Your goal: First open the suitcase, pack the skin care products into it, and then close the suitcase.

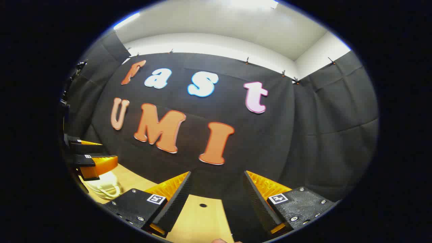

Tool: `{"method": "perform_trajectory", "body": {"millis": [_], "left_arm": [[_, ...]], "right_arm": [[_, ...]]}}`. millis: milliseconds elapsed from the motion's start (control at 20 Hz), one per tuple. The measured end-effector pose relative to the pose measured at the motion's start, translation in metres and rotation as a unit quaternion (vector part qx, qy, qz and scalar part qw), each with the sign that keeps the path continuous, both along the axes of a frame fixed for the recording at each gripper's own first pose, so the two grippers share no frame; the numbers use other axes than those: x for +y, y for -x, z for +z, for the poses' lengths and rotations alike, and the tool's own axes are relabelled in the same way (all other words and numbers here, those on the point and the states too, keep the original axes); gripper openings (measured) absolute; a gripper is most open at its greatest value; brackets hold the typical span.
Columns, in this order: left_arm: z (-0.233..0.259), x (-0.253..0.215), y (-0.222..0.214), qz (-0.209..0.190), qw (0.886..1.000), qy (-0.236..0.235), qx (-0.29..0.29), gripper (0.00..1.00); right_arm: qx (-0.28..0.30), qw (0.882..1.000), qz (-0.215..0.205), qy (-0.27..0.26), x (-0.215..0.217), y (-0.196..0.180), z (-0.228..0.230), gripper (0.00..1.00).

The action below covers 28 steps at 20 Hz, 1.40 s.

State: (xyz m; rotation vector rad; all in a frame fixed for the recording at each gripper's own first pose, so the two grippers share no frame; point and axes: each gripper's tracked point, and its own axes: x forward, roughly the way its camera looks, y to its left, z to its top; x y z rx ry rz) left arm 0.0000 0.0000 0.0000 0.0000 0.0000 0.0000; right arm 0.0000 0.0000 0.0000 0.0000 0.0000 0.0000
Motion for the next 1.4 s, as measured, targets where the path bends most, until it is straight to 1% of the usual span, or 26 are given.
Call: {"method": "perform_trajectory", "body": {"millis": [50, 100, 150, 300, 400, 450, 550, 650, 700, 750, 800, 850, 900, 950, 1000, 1150, 1250, 1300, 1350, 1400], "left_arm": [[0.004, 0.015, 0.01, 0.005, 1.0, 0.0, -0.005, 0.99], [0.011, 0.029, 0.018, 0.009, 1.0, 0.001, -0.009, 0.99], [0.013, 0.042, 0.024, 0.011, 1.0, 0.001, -0.01, 0.96], [0.017, 0.085, 0.04, 0.03, 0.999, 0.004, -0.011, 0.96], [0.02, 0.107, 0.051, 0.038, 0.999, -0.006, -0.021, 0.96], [0.022, 0.116, 0.053, 0.038, 0.999, -0.014, -0.025, 0.96], [0.023, 0.128, 0.056, 0.03, 0.999, -0.026, -0.028, 0.97], [0.028, 0.137, 0.055, 0.015, 0.999, -0.025, -0.033, 0.97], [0.03, 0.141, 0.053, 0.012, 0.999, -0.025, -0.034, 0.97], [0.03, 0.147, 0.051, 0.011, 0.999, -0.023, -0.033, 0.97], [0.028, 0.15, 0.048, 0.01, 0.999, -0.018, -0.03, 0.97], [0.024, 0.149, 0.042, 0.008, 1.0, -0.013, -0.027, 0.97], [0.02, 0.149, 0.036, 0.007, 1.0, -0.007, -0.022, 0.97], [0.012, 0.147, 0.03, 0.004, 1.0, -0.005, -0.014, 0.97], [0.005, 0.144, 0.022, 0.003, 1.0, -0.001, -0.004, 0.97], [-0.002, 0.135, -0.007, -0.009, 0.999, 0.048, 0.016, 0.98], [0.011, 0.147, -0.027, 0.008, 0.999, 0.046, 0.015, 0.96], [0.022, 0.154, -0.038, 0.014, 0.999, 0.038, 0.007, 0.98], [0.031, 0.157, -0.045, 0.02, 0.999, 0.032, -0.003, 0.96], [0.037, 0.161, -0.05, 0.025, 0.999, 0.029, -0.012, 0.98]], "right_arm": [[-0.002, 1.0, 0.011, -0.002, 0.016, 0.006, 0.006, 0.95], [-0.005, 1.0, 0.019, -0.004, 0.029, 0.008, 0.013, 0.95], [-0.006, 1.0, 0.027, -0.005, 0.043, 0.011, 0.018, 0.95], [-0.011, 0.999, 0.04, -0.01, 0.079, 0.012, 0.029, 0.96], [-0.01, 0.999, 0.045, -0.021, 0.101, 0.012, 0.033, 0.98], [-0.008, 0.999, 0.043, -0.026, 0.111, 0.011, 0.034, 0.95], [0.001, 0.999, 0.039, -0.028, 0.127, 0.007, 0.033, 0.95], [0.006, 0.999, 0.037, -0.032, 0.142, 0.004, 0.034, 0.95], [0.008, 0.999, 0.038, -0.038, 0.151, 0.004, 0.036, 0.98], [0.013, 0.998, 0.041, -0.045, 0.157, 0.003, 0.035, 0.98], [0.02, 0.998, 0.044, -0.047, 0.162, 0.001, 0.031, 0.95], [0.026, 0.998, 0.045, -0.044, 0.164, -0.001, 0.028, 0.95], [0.029, 0.998, 0.045, -0.036, 0.165, -0.004, 0.025, 0.98], [0.033, 0.998, 0.044, -0.028, 0.163, -0.009, 0.021, 0.98], [0.036, 0.998, 0.046, -0.023, 0.162, -0.012, 0.018, 0.95], [0.042, 0.997, 0.059, -0.037, 0.168, -0.032, 0.016, 0.95], [0.043, 0.996, 0.064, -0.045, 0.169, -0.05, 0.021, 0.95], [0.034, 0.996, 0.065, -0.045, 0.168, -0.055, 0.027, 0.95], [0.021, 0.996, 0.07, -0.045, 0.168, -0.061, 0.033, 0.95], [0.016, 0.996, 0.074, -0.044, 0.169, -0.064, 0.036, 0.98]]}}
